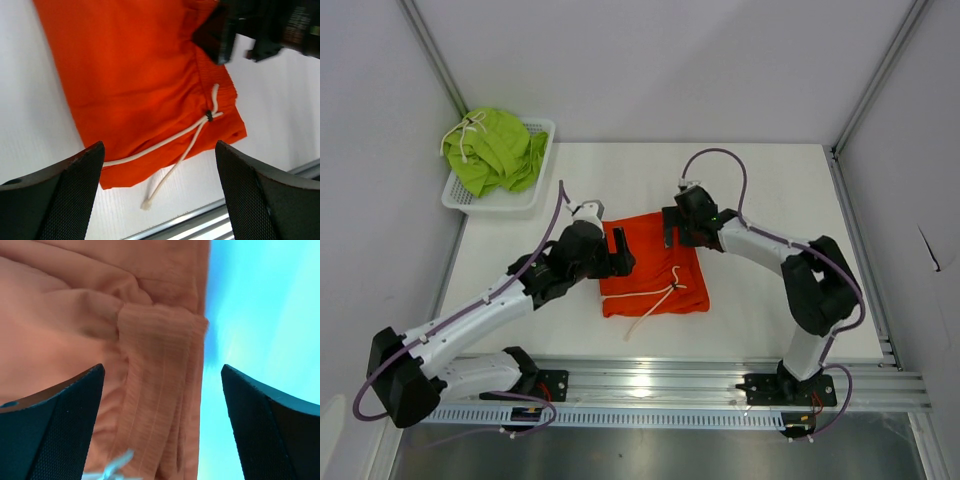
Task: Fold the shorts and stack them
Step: Fold the shorts
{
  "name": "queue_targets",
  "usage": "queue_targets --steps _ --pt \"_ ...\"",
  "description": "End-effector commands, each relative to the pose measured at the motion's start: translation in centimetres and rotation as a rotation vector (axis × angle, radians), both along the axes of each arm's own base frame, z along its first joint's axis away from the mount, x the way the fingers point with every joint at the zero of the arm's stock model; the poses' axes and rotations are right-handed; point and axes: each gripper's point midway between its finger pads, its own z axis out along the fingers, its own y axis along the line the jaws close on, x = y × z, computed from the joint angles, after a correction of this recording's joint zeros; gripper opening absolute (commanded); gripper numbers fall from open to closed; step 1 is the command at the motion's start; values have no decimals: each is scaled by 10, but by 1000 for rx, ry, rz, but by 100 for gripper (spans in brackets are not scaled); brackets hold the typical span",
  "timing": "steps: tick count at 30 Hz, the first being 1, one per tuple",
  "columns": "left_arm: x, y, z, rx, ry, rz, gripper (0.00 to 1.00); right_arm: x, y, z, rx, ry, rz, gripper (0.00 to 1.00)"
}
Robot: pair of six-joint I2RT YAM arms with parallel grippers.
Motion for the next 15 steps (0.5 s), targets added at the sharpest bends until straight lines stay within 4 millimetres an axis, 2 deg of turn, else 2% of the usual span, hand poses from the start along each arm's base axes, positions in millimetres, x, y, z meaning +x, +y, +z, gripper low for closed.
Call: queue_targets --steps 1,2,3,4,5,6,7,8,10,11,12,14,15 --pt "5 17 -1 -1 11 37 92 -10 -9 52 114 -59 -126 99" --pt "6 20 -3 -1 18 45 92 -20 -10 69 154 -76 -152 99" --pt "8 22 -4 1 21 51 92 -27 -8 76 218 -70 -221 99" --pt "11 26 -7 3 24 66 92 -36 -15 72 231 -67 -286 100" --pt "12 27 -10 8 28 70 92 -50 -11 85 286 -79 -327 99" --pt "13 27 -12 10 31 73 92 -57 -10 86 376 -56 -450 100" --pt "13 29 -17 17 39 80 92 -68 -13 78 390 -37 -503 99" --pt "15 30 -22 22 44 89 91 -84 -12 81 423 -15 -549 99" --pt "15 32 -25 18 48 98 91 -100 -9 79 534 40 -723 100" --pt "15 33 -28 16 47 102 91 -110 -8 72 546 61 -748 99" --pt "15 36 -29 15 48 114 91 -125 4 76 588 78 -740 99" --pt "14 40 -29 11 43 122 91 -138 15 72 680 94 -824 99" --pt "13 42 -28 8 42 126 91 -154 30 74 706 109 -797 100"
